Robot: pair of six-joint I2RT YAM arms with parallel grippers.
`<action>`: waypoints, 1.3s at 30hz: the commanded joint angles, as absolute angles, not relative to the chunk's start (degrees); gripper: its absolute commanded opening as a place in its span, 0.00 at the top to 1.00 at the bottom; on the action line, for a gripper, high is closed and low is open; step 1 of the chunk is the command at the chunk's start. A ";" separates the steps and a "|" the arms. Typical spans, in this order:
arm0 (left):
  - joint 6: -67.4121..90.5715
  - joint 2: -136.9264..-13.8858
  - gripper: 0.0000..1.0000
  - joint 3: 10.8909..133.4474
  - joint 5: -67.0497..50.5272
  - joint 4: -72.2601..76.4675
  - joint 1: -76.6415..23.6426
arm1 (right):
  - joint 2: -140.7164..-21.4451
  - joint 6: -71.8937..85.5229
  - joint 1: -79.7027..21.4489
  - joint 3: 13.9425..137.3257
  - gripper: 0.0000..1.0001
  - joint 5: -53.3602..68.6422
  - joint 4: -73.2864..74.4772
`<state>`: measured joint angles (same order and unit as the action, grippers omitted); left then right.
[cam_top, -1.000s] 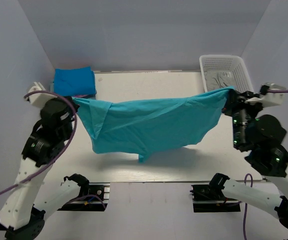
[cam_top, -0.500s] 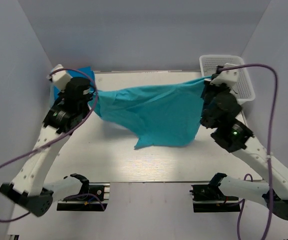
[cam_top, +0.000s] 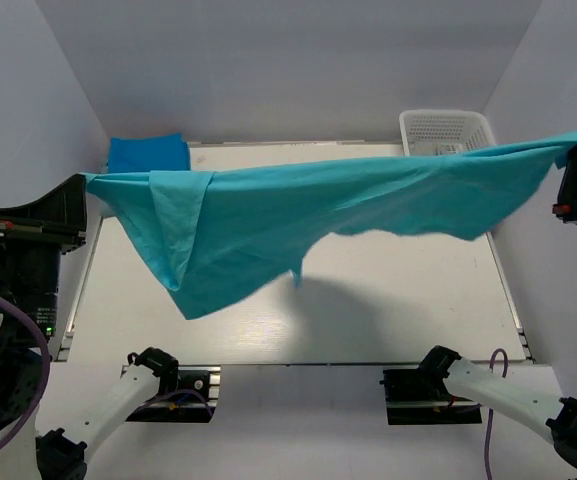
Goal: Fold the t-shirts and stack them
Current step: Flatten out the tshirt
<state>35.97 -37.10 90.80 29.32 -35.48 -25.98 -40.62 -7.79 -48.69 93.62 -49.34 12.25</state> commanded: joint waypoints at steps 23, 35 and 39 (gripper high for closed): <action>50.78 -87.23 0.74 73.19 40.17 -37.77 -17.86 | -93.75 15.72 -32.53 77.42 1.00 -51.88 10.88; 48.43 -96.43 0.00 82.64 32.61 -42.91 -15.12 | -98.63 15.21 -30.06 79.82 0.10 -37.90 17.40; 44.48 -87.82 0.00 71.14 25.86 -36.86 -16.52 | -93.96 16.35 -30.58 71.73 0.10 -29.37 15.82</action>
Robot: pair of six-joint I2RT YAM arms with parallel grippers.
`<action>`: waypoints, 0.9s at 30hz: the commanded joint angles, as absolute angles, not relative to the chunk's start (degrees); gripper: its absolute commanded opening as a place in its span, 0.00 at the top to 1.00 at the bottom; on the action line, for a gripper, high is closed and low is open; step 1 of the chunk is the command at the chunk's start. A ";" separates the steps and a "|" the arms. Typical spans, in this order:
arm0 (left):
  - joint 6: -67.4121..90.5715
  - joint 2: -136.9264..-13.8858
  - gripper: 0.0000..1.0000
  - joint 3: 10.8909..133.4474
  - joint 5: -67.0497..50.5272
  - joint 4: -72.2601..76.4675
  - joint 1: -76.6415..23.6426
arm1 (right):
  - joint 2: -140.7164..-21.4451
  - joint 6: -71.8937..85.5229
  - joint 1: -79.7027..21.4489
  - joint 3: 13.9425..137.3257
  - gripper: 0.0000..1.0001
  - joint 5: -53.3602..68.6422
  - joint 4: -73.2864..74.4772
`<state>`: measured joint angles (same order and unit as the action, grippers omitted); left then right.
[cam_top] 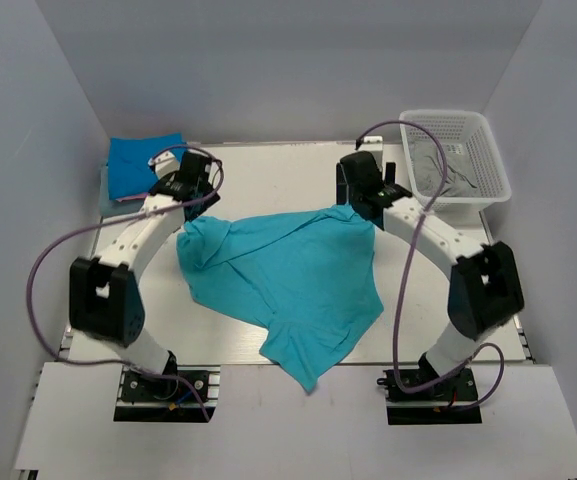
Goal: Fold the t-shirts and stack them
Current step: Flatten out the tshirt
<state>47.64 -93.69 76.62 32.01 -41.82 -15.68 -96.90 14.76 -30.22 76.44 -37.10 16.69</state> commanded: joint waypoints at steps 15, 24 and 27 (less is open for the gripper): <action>44.99 -89.90 0.00 52.55 15.71 -27.77 -19.25 | -98.61 20.47 -30.50 60.82 0.10 -13.62 11.42; 44.47 -108.53 0.00 66.08 20.30 -31.54 -19.78 | -97.30 25.48 -30.76 51.96 0.10 -7.67 10.63; 42.11 -116.00 0.00 74.86 19.60 -33.31 -19.78 | -95.28 28.73 -32.07 47.39 0.10 -4.15 8.53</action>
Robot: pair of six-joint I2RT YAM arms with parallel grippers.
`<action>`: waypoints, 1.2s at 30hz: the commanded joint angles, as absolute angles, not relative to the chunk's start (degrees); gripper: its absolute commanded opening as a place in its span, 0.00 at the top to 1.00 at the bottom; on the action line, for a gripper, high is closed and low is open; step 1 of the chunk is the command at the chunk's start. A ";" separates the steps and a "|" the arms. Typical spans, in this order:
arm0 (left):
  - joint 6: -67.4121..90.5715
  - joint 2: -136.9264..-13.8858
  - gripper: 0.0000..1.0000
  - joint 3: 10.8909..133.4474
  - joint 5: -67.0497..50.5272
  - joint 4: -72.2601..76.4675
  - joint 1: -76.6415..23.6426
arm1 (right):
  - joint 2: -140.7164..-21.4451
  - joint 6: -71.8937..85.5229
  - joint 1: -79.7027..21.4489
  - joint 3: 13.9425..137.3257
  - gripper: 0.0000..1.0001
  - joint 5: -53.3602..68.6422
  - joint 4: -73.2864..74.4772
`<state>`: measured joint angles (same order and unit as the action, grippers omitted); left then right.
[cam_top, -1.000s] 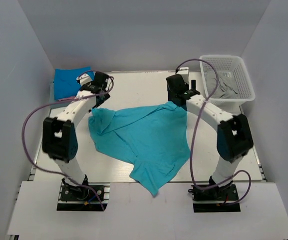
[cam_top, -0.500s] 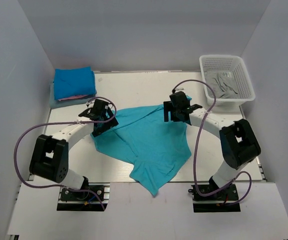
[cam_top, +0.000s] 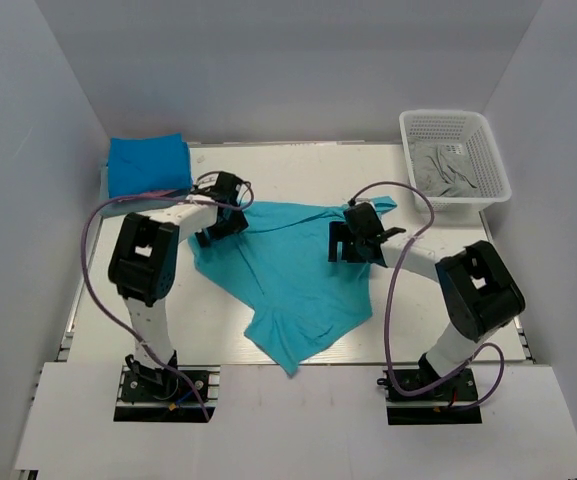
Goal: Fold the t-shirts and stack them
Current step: Flatten out the tshirt
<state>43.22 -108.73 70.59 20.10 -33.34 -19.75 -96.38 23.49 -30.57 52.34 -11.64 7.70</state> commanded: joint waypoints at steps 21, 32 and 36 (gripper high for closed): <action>18.98 -120.18 0.00 104.92 12.22 -30.06 -22.59 | -71.30 26.63 -42.36 43.50 0.10 -6.13 13.78; 31.71 -72.53 0.00 48.56 6.60 -21.36 -36.80 | -63.90 34.81 -37.54 42.28 0.10 -29.53 27.42; 36.01 -70.83 0.00 46.75 10.26 -29.15 -46.38 | -64.68 34.72 -33.76 42.54 0.10 -31.90 27.08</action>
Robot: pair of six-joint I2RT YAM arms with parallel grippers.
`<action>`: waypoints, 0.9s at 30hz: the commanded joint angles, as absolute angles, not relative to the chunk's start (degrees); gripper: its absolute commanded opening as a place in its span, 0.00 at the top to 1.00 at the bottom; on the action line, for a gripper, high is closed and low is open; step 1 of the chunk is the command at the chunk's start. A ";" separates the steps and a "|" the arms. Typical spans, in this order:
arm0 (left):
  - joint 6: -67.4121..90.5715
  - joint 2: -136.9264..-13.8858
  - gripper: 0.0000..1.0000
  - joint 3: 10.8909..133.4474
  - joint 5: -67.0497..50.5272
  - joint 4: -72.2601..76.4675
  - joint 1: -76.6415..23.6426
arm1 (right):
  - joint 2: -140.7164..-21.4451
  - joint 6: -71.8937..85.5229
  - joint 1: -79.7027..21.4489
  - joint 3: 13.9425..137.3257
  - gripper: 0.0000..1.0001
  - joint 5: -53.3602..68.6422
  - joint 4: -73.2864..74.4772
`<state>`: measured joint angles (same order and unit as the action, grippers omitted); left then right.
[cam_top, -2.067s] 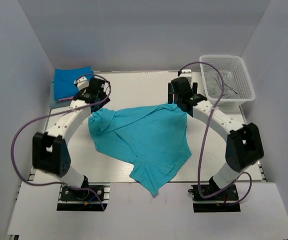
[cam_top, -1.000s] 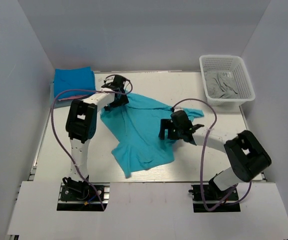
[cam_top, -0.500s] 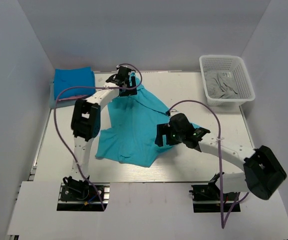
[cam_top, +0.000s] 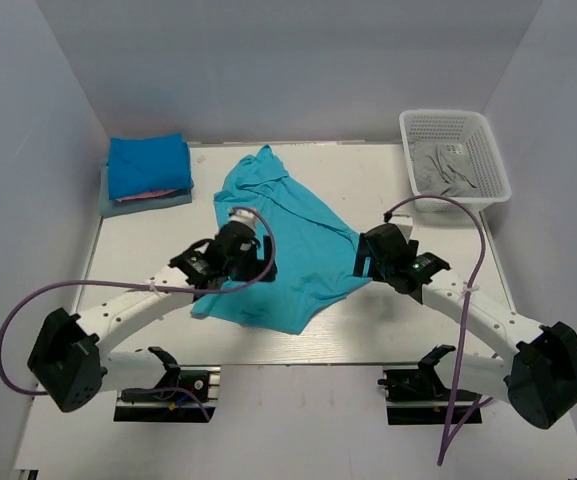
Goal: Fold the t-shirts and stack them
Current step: Flatten out the tshirt
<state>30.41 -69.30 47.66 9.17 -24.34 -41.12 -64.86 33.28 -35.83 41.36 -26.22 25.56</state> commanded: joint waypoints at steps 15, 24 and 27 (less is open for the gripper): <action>34.64 -85.00 0.00 51.08 24.88 -39.39 -68.03 | -65.47 31.20 -25.58 38.93 0.10 -22.34 22.59; 25.68 -84.89 0.00 44.47 23.13 -29.11 -68.03 | -66.45 30.32 -23.12 38.58 0.10 -16.97 21.27; 25.48 -89.11 0.03 44.56 20.21 -27.16 -68.03 | -66.18 30.50 -22.33 38.32 0.10 -16.26 21.27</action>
